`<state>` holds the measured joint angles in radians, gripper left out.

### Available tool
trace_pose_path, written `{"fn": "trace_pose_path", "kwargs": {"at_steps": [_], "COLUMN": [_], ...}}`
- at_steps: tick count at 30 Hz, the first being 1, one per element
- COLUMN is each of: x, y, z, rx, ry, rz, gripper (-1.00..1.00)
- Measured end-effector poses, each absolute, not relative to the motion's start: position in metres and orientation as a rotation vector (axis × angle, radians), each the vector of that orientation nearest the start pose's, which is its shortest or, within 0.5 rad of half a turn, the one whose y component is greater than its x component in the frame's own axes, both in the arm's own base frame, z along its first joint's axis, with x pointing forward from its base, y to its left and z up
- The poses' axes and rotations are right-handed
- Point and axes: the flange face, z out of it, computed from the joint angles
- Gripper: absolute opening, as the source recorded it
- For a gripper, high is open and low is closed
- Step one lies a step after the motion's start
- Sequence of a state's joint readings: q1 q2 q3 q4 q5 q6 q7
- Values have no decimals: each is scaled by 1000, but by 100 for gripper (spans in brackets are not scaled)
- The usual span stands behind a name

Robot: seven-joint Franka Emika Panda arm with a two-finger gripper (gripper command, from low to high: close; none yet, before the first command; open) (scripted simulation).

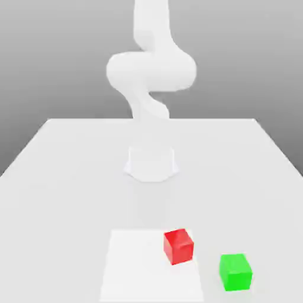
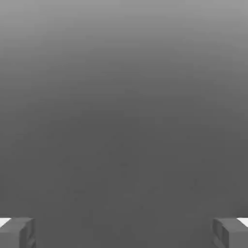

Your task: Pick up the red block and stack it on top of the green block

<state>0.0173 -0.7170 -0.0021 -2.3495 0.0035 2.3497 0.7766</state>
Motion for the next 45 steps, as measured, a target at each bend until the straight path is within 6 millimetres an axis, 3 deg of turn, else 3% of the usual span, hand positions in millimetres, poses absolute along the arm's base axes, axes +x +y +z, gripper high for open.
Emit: {"fn": "trace_pose_path", "kwargs": {"at_steps": [4, 9, 14, 19, 25, 26, 33, 39, 45], "x": [424, 445, 432, 392, 384, 383, 383, 383, 421], "y": [19, 36, 50, 60, 60, 59, 59, 60, 138], "z": [563, 443, 327, 225, 158, 149, 147, 200, 233], "rx": [-2655, -2805, -2937, -3048, -3064, -3064, -3064, -3065, -3139], "ry": [961, 891, 806, 708, 693, 693, 694, 693, 132], "rz": [-750, -523, -286, -45, -1, 0, 0, 0, 1], "gripper": [0, 0, 0, 0, 0, -100, -100, -100, -100]}}
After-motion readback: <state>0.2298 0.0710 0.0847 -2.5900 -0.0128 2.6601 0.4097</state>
